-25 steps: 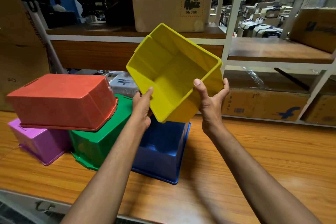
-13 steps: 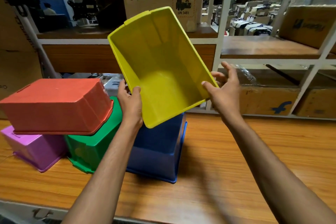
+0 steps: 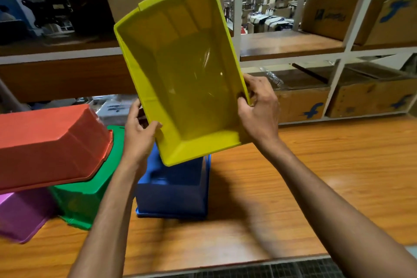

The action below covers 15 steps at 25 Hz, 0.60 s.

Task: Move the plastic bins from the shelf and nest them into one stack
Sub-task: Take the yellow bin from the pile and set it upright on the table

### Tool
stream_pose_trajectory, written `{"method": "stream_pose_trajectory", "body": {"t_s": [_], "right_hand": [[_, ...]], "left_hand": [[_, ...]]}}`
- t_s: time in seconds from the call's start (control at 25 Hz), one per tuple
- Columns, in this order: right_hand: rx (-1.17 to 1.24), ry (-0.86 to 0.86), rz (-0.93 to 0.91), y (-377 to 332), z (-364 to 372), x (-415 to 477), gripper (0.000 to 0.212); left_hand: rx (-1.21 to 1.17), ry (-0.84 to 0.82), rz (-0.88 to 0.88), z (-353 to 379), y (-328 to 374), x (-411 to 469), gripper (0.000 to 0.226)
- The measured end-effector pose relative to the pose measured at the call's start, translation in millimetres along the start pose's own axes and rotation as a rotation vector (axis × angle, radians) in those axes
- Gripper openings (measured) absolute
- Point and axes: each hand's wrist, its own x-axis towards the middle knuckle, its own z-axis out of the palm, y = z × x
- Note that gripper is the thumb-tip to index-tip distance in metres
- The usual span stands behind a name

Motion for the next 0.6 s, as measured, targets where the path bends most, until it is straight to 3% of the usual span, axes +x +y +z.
{"method": "stream_pose_trajectory", "body": {"t_s": [0.24,0.36,0.52,0.6], "right_hand": [[0.214,-0.023,0.355,14,-57,-15,0.031],[0.314,-0.032,0.582,22,-100,-26,0.013],[0.241,-0.077,0.88,45,-161,-51,0.003],[0.221,-0.056,1.019,59,-192,-69,0.011]], "left_hand": [[-0.083,-0.111,-0.011,33,33,-15,0.054],[-0.1,-0.194,-0.105,64,42,-20,0.036],[-0.064,-0.344,-0.269,109,37,-42,0.015],[-0.061,-0.43,-0.34,131,33,-63,0.01]]}}
